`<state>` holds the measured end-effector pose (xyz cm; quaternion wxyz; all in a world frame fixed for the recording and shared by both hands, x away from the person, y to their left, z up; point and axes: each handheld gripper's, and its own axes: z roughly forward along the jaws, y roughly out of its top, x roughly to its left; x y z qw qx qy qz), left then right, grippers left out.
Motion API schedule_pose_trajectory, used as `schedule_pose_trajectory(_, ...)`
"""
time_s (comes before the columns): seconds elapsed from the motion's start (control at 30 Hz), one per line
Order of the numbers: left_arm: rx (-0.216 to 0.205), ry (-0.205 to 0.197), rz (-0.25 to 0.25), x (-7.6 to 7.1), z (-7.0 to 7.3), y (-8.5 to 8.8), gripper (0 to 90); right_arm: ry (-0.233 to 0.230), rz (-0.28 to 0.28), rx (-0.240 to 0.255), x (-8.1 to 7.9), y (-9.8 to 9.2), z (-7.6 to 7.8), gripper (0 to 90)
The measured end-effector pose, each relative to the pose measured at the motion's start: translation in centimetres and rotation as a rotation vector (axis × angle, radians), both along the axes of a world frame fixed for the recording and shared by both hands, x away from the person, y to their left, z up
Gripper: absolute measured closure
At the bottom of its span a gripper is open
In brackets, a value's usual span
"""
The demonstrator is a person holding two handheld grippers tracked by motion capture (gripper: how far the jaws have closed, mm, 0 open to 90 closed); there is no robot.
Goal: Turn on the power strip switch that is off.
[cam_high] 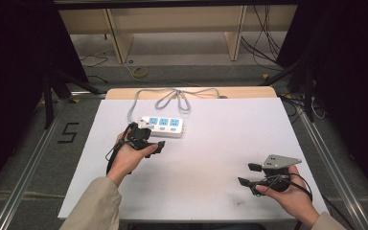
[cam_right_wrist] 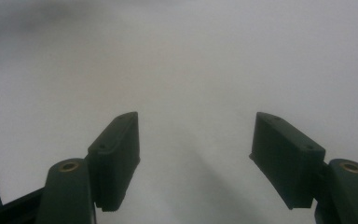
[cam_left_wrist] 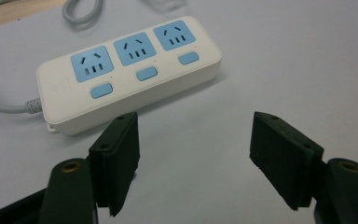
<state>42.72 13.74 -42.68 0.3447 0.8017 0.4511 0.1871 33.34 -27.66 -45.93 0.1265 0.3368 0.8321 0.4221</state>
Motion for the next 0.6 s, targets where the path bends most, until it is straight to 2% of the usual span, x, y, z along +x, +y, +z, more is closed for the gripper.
schedule_pose_trajectory(0.27,0.011,-0.027,-0.030,-1.3,-0.3,0.2,31.9,-0.004,0.002,0.002,0.0,0.0,0.1,32.7)
schedule_pose_trajectory(0.6,-0.009,-0.059,-0.037,-2.9,-0.3,1.3,30.0,-0.005,0.000,0.002,0.0,-0.1,0.1,32.6)
